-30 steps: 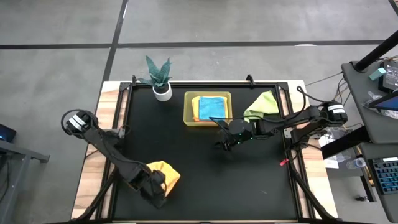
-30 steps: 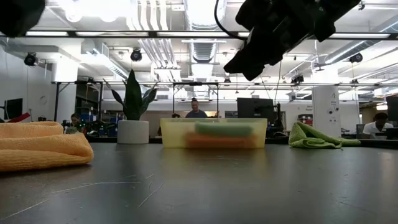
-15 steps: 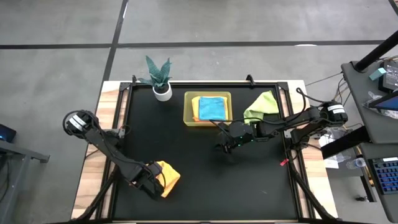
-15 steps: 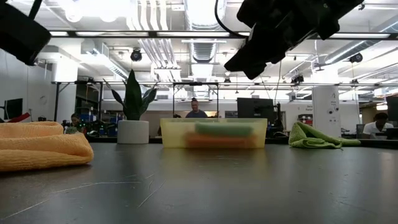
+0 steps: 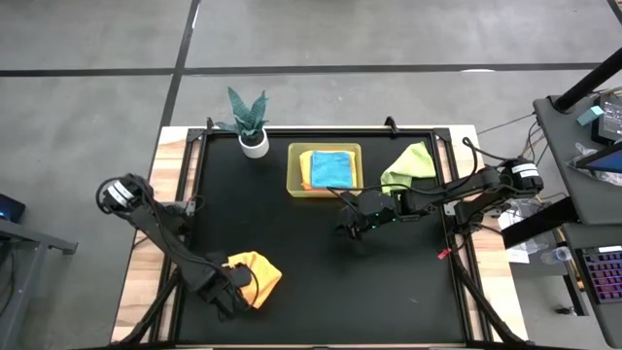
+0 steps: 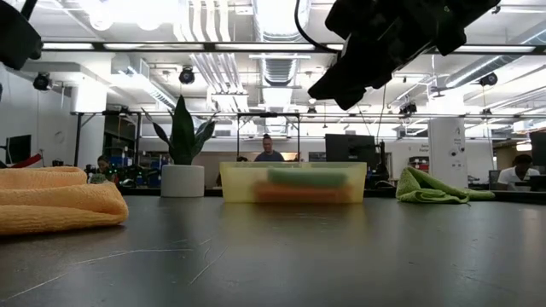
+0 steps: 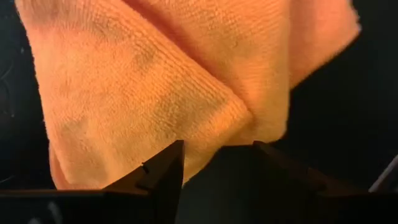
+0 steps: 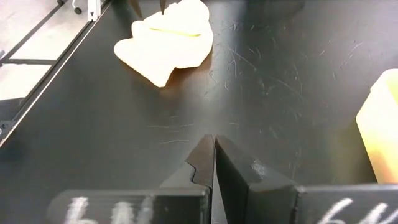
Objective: Fold microfiber towels
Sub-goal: Fold the yellow towel on the table
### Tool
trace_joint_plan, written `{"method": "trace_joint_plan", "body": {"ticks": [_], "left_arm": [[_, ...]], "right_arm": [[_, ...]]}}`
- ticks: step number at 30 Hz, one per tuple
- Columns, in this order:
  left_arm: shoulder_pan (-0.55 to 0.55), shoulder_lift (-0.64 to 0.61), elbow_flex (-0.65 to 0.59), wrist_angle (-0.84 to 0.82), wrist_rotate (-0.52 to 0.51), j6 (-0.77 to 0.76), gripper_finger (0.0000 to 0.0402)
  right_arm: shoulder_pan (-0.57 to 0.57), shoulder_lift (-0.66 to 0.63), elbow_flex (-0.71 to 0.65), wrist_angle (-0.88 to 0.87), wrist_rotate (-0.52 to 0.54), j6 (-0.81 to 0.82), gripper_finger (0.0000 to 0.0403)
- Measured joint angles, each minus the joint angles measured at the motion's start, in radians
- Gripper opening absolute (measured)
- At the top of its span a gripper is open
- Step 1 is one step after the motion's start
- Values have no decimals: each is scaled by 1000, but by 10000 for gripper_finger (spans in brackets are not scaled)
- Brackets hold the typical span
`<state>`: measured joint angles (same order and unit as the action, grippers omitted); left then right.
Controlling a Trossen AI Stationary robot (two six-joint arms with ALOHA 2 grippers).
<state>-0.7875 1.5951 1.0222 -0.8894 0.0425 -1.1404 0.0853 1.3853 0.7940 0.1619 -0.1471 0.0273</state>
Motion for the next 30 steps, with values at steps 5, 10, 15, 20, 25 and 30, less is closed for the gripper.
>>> {"method": "trace_joint_plan", "body": {"ticks": [5, 10, 15, 20, 25, 30], "left_arm": [[-14, 25, 0, -10, -92, 4, 176], [-13, 32, 0, -11, -110, 3, 176], [-11, 42, 0, -11, -180, -5, 138], [-3, 44, -1, -11, -202, -5, 18], [-2, -10, 22, -8, -361, -3, 2], [23, -150, 31, 77, -698, 112, 0]], "right_arm": [[0, 0, -1, 0, 0, 6, 9], [0, 0, -2, 0, 0, 13, 9], [0, 0, -3, 1, 0, 14, 9], [0, 0, -6, 1, 0, 16, 9], [2, 0, -8, 1, 1, 18, 9], [17, 0, -16, 36, 4, 16, 9]]}}
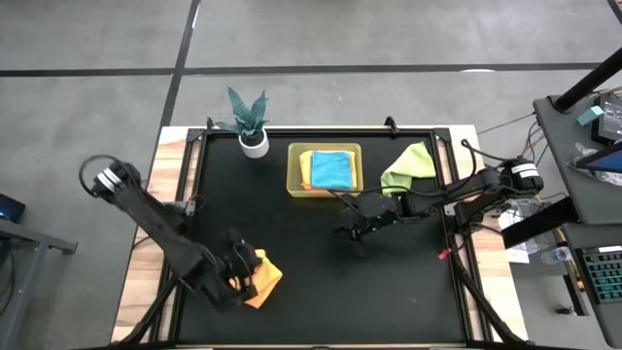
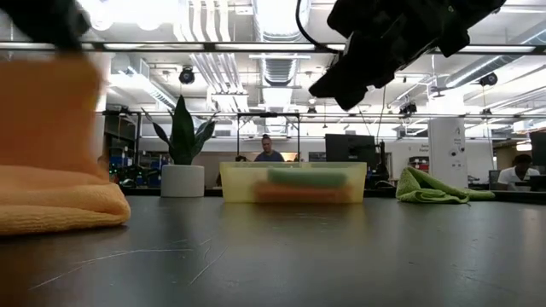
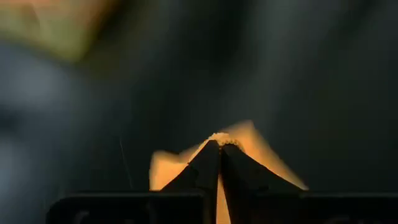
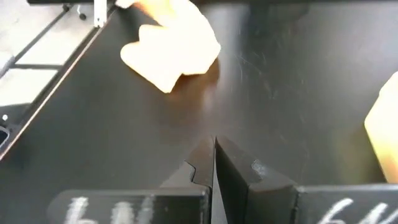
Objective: Fold microfiber towels
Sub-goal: Fold the yellow towel on the table
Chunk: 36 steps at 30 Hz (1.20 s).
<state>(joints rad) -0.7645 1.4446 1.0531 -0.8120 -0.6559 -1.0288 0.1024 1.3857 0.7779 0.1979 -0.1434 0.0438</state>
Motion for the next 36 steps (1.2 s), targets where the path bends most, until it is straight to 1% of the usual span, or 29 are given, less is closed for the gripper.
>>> {"method": "trace_joint_plan", "body": {"ticks": [5, 7, 9, 13, 16, 19, 22, 25, 28, 32, 36], "left_arm": [[55, -125, -17, 199, -250, 171, 0], [77, -148, -27, 269, -324, 216, 0], [100, -153, -31, 306, -372, 249, 0], [147, -139, -32, 315, -369, 299, 0], [163, -122, -32, 316, -364, 302, 0], [169, -108, -32, 316, -362, 302, 0], [170, -101, -32, 318, -362, 302, 0], [175, -99, -32, 335, -362, 302, 0], [183, -99, -32, 342, -364, 302, 0], [197, -99, -32, 343, -370, 302, 0], [216, -98, -32, 350, -370, 303, 0]], "right_arm": [[34, 15, -2, 104, 19, -25, 9], [46, 35, -2, 180, 18, -23, 9], [57, 57, -2, 240, 17, -17, 9], [70, 93, -2, 278, 31, -2, 13], [70, 109, -1, 287, 53, 23, 32], [70, 125, 4, 302, 92, 35, 62], [70, 125, 3, 324, 101, 36, 100], [72, 124, 3, 363, 175, 72, 134], [75, 134, 3, 412, 187, 70, 159], [99, 197, 6, 526, 169, 69, 176], [113, 304, 49, 597, 169, 69, 177]]}}
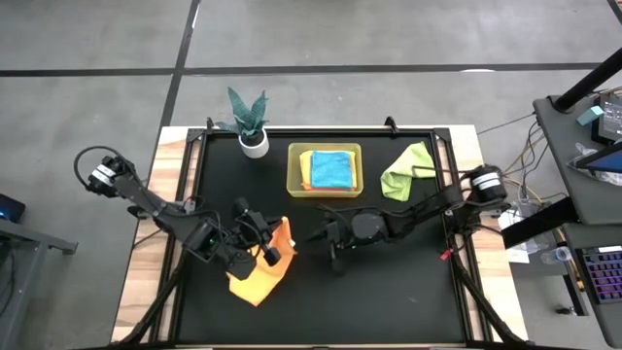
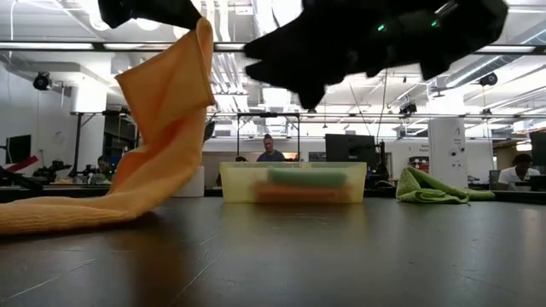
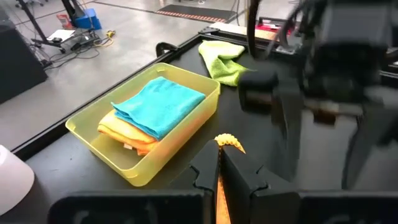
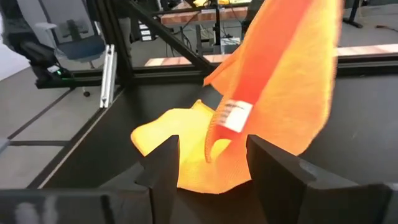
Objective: Fold microfiber towels
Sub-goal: Fold the yellow towel on the table
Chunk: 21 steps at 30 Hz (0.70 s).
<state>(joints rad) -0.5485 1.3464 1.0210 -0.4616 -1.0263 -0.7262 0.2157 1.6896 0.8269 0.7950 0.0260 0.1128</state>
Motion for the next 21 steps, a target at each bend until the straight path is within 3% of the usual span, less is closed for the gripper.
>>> {"method": "trace_joint_plan", "body": {"ticks": [8, 13, 16, 21], "left_arm": [[19, 0, 0, 2, 0, 10, 0], [24, 0, 0, 9, 0, 34, 0], [25, 0, 0, 9, 0, 35, 0], [25, 0, 0, 9, 0, 35, 0]], "right_arm": [[-7, 168, 159, -42, 13, 30, 165], [-9, 192, 245, -161, 82, 1, 146], [-11, 192, 287, -238, 106, -29, 112], [-11, 191, 327, -315, 107, -77, 21]]}}
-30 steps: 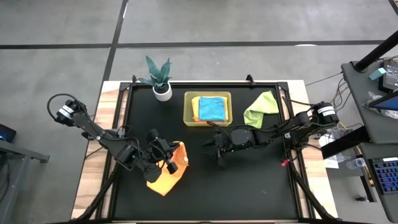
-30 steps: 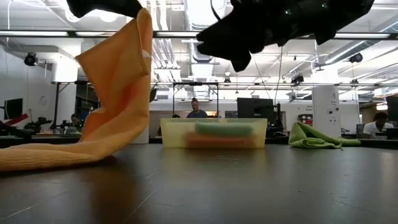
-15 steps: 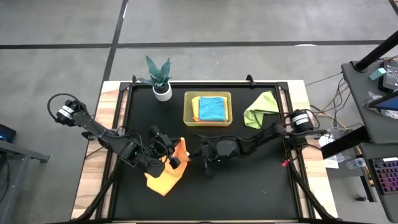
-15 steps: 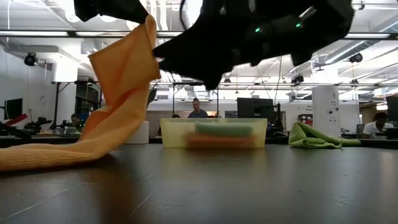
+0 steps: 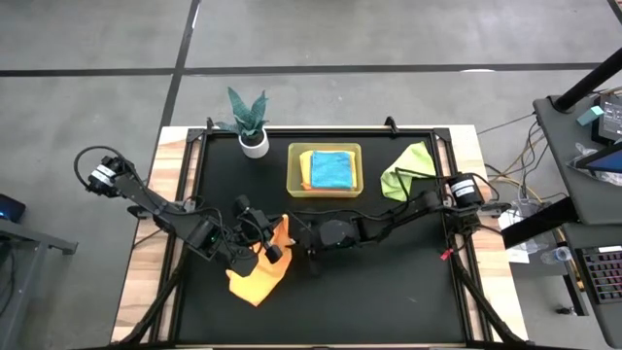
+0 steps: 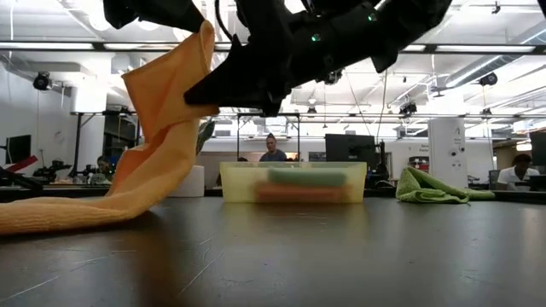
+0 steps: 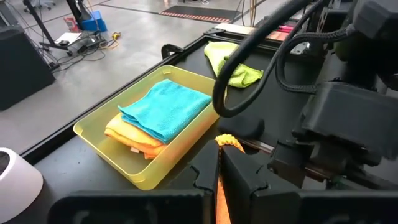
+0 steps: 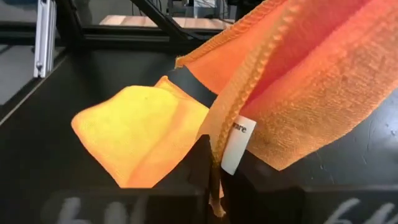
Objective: Fold microfiber towels
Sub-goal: Fold the yellow towel on the table
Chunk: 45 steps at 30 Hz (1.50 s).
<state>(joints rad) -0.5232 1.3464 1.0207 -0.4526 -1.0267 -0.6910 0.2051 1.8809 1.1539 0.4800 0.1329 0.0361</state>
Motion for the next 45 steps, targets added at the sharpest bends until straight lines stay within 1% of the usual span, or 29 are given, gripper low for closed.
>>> {"method": "trace_joint_plan", "body": {"ticks": [4, 6, 9, 11, 14, 17, 22, 26, 32, 36, 39, 41, 42, 43, 45], "left_arm": [[0, 0, -1, -2, 0, 2, 0], [0, 0, -2, -5, 9, 26, 0], [1, 0, -9, -7, 73, 61, 12], [2, 1, -17, -7, 125, 70, 33], [2, 20, -37, 0, 186, 70, 75], [2, 50, -73, 19, 204, 70, 121], [2, 129, -128, 29, 223, 70, 183], [2, 203, -147, 54, 272, 92, 203], [22, 302, -151, 146, 295, 106, 205], [36, 336, -152, 189, 340, 128, 205], [49, 355, -152, 220, 345, 134, 197], [60, 373, -154, 273, 346, 174, 175], [63, 379, -156, 289, 348, 208, 157], [65, 383, -154, 303, 349, 243, 133], [65, 380, -141, 304, 363, 282, 69]], "right_arm": [[10, -12, 4, -53, 1, -2, 10], [16, -31, 4, -117, 1, -3, 9], [28, -71, 4, -258, 0, -8, 9], [37, -101, 4, -366, 0, -4, 8], [48, -144, 4, -539, 0, 28, 8], [59, -161, -3, -651, 1, 81, 8], [83, -161, -37, -678, 2, 120, 8], [84, -160, -64, -684, 1, 144, 8], [84, -160, -71, -677, 27, 149, 8], [83, -160, -69, -675, 32, 146, 8], [83, -160, -69, -674, 36, 146, 8], [83, -160, -69, -673, 36, 138, 8], [83, -160, -69, -673, 36, 134, 8], [83, -161, -69, -677, 36, 130, 8], [85, -170, -69, -697, 35, 128, 8]]}}
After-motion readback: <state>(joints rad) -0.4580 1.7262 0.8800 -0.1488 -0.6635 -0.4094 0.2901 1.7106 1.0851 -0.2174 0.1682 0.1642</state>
